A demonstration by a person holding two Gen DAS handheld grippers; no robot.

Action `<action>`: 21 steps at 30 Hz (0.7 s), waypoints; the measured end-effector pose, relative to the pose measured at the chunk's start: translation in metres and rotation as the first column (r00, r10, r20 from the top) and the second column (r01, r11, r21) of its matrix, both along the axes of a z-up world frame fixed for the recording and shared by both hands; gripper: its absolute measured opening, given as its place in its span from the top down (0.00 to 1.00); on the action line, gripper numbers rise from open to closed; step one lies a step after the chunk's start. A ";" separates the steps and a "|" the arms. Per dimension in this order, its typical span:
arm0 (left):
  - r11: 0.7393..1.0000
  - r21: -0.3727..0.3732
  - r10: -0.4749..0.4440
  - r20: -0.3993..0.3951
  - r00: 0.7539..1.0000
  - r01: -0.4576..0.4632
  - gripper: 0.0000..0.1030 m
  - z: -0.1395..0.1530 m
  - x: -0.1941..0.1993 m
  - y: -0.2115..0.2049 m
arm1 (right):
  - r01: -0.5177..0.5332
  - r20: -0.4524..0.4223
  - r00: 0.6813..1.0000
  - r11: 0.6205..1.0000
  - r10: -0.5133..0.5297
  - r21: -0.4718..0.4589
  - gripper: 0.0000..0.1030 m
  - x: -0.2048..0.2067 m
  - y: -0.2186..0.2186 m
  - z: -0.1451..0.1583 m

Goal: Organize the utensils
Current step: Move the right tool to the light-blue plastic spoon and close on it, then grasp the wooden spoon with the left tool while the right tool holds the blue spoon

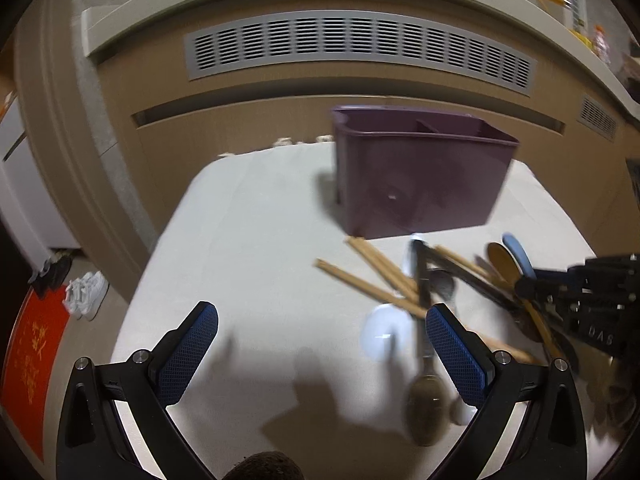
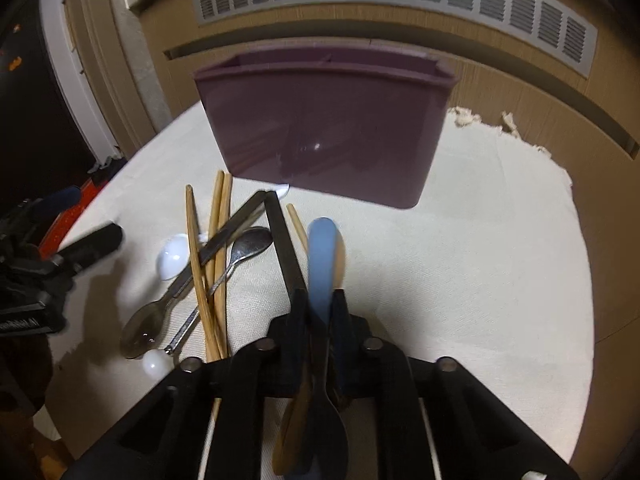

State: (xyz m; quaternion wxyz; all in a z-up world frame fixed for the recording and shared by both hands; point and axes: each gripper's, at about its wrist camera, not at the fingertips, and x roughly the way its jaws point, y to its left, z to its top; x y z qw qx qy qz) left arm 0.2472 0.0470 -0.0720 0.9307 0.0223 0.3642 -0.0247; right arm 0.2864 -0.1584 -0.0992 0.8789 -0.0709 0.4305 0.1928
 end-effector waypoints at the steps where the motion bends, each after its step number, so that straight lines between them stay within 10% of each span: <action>1: 1.000 0.000 -0.019 -0.002 1.000 0.019 0.00 0.001 0.000 -0.007 | 0.000 0.006 1.000 1.000 0.000 0.005 0.90 -0.001 -0.003 0.002; 21: 0.974 0.002 -0.225 -0.152 0.962 0.228 0.03 -0.005 0.049 -0.146 | 0.196 0.022 0.980 0.974 -0.200 0.116 0.90 -0.003 -0.102 0.002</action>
